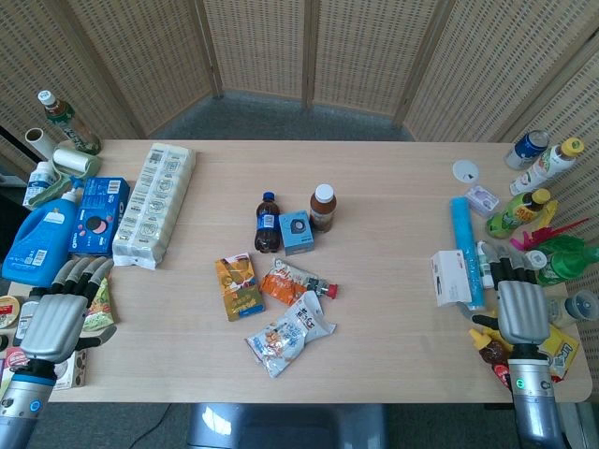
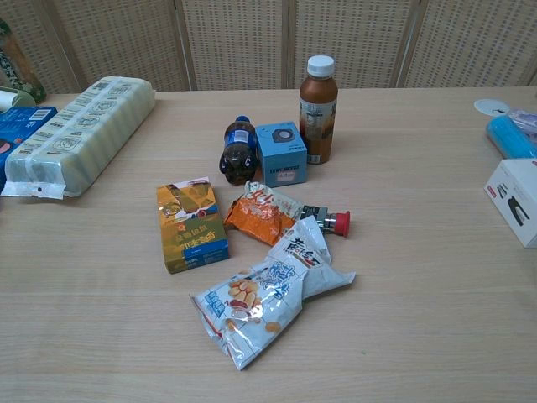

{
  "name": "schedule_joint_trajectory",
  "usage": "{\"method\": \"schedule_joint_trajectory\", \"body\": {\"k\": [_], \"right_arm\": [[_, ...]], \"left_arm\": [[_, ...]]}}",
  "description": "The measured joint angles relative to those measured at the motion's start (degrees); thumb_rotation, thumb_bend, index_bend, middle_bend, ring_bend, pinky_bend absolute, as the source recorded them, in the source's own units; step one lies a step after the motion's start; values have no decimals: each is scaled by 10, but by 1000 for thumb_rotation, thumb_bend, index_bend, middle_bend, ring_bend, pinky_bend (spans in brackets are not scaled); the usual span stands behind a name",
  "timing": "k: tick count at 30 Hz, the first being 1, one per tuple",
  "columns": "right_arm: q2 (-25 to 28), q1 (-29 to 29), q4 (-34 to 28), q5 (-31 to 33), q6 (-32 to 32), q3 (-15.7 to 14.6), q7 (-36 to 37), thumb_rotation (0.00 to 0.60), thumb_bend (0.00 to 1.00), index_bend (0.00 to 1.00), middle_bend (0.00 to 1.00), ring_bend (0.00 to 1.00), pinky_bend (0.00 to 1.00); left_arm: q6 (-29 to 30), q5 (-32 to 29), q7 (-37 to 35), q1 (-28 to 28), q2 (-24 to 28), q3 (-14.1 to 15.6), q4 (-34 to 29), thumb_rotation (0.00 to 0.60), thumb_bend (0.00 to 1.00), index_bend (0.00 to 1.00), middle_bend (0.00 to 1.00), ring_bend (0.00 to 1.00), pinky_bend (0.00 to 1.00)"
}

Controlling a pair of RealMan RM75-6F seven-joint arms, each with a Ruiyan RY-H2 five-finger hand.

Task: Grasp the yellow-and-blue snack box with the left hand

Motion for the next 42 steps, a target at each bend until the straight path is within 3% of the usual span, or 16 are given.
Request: {"method": "schedule_joint_trajectory", "body": {"k": [11,20,26,33,42], "right_arm": [[-3,-8,-6,-5,4,-5,7,495,170,0,0,0,0],[1,-16,-16,-1,5,-8,8,498,171,0,0,0,0],[13,-27,-28,0,16,-9,6,499,170,0,0,0,0],[25,-47,-38,9,32,-12,5,498,167,0,0,0,0],[42,-70,-46,22,53,-9,12,498,169,0,0,0,0]], "left_arm": [[-19,2,-12,-4,11,9,-2,600,226,50,0,0,0],[-107,-8,-18,-63,0,-9,32,600,228,31,0,0,0],[-211,-22,-23,-142,-45,-30,90,600,228,0,0,0,0],[-329,-42,-38,-247,-135,-58,198,600,231,0,0,0,0],[-413,-37,-79,-346,-248,-73,324,600,231,0,0,0,0]]}}
